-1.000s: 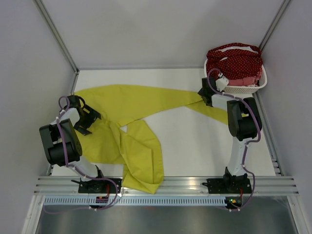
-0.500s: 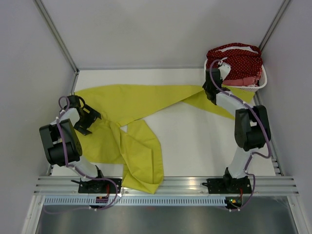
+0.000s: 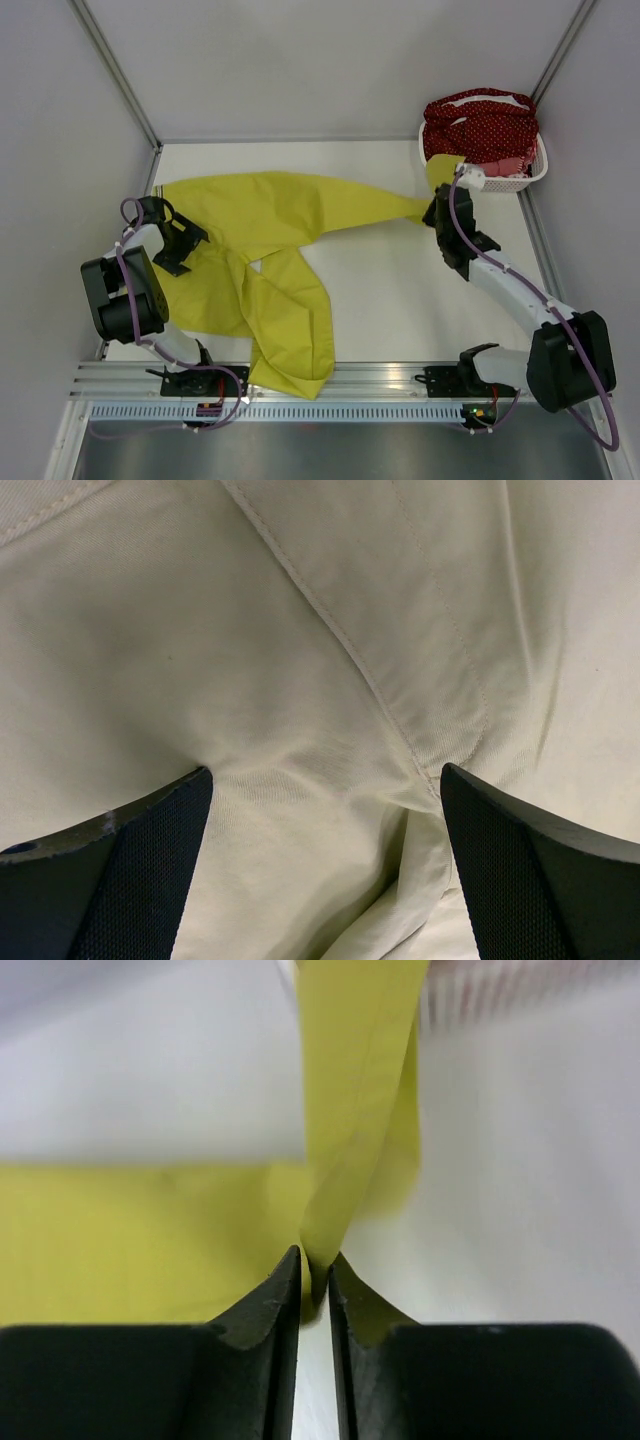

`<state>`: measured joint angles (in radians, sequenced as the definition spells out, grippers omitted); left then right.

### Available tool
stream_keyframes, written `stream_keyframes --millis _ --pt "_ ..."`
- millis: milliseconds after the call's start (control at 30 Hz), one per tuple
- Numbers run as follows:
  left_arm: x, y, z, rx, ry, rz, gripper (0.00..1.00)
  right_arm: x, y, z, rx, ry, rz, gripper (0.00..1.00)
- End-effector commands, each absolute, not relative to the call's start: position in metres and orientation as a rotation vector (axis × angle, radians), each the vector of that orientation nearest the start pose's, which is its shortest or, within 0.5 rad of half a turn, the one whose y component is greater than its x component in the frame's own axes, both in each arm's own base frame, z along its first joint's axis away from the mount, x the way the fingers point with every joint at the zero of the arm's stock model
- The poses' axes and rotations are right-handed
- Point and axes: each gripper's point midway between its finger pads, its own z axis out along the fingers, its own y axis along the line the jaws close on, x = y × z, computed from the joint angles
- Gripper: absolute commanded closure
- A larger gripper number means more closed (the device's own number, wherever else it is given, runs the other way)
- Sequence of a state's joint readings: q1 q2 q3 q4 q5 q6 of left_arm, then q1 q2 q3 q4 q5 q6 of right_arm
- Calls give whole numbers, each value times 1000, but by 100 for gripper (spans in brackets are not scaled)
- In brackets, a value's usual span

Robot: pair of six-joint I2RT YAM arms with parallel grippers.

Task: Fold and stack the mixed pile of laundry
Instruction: Flatten out the trousers at the center of the board.

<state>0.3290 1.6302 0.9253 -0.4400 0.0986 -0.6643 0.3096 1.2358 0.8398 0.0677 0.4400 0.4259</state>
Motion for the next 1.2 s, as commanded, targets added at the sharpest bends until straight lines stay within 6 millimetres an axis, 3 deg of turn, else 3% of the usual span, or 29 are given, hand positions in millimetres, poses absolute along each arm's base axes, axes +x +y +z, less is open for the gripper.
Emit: stream_keyframes --millis 0,33,100,133,200,233,300,400,433,500,533,567,600,633,667,700,733,767,800,833,867,933,967,1167 --pt "314 57 6 -1282 2483 -251 0 328 80 92 470 2215 151 77" --pt "314 58 6 -1283 2483 -247 0 301 78 68 523 2312 126 72" --pt "313 58 6 -1285 2485 -244 0 277 68 66 619 2328 62 62" --pt "313 58 6 -1287 2484 -243 0 261 55 63 686 2343 -18 51" --pt "313 58 6 -1288 2485 -242 0 250 41 76 730 2294 -56 25" --pt "313 58 6 -1288 2487 -244 0 247 36 82 727 2281 -77 2" --pt "313 58 6 -1289 2483 -241 0 250 20 100 725 2189 -146 2" --pt "313 57 5 -1291 2488 -247 0 272 17 131 624 2110 -176 2" --pt "312 57 5 -1291 2489 -248 0 291 25 150 590 2054 -121 2" --pt "313 57 4 -1291 2489 -248 1 313 48 153 441 2092 -51 2" --pt "312 57 3 -1294 2493 -248 0 334 59 171 363 2053 -19 2" --pt "313 56 3 -1293 2494 -254 0 347 70 156 279 2114 -32 2" --pt "312 56 2 -1295 2496 -252 1 357 82 153 207 2140 0 2" --pt "312 57 2 -1295 2496 -249 0 377 88 168 145 2119 -15 2" --pt "313 57 2 -1292 2494 -247 0 389 92 142 102 2193 -63 2" --pt "313 57 2 -1292 2494 -250 0 410 98 159 90 2166 -75 2" --pt "313 57 2 -1290 2496 -249 1 418 86 155 104 2182 -185 2" --pt "312 57 2 -1294 2497 -247 0 428 84 130 96 2237 -260 2" --pt "312 56 2 -1289 2499 -253 0 443 83 141 113 2222 -296 2" --pt "312 57 2 -1291 2498 -249 0 451 79 136 130 2227 -345 2" --pt "312 57 1 -1292 2499 -249 0 457 80 114 123 2275 -373 2" --pt "312 56 0 -1294 2500 -253 1 470 76 108 136 2288 -394 2" --pt "312 56 0 -1296 2502 -253 0 472 73 91 131 2324 -424 2" --pt "313 56 -3 -1298 2510 -255 0 478 52 66 149 2381 -518 2"
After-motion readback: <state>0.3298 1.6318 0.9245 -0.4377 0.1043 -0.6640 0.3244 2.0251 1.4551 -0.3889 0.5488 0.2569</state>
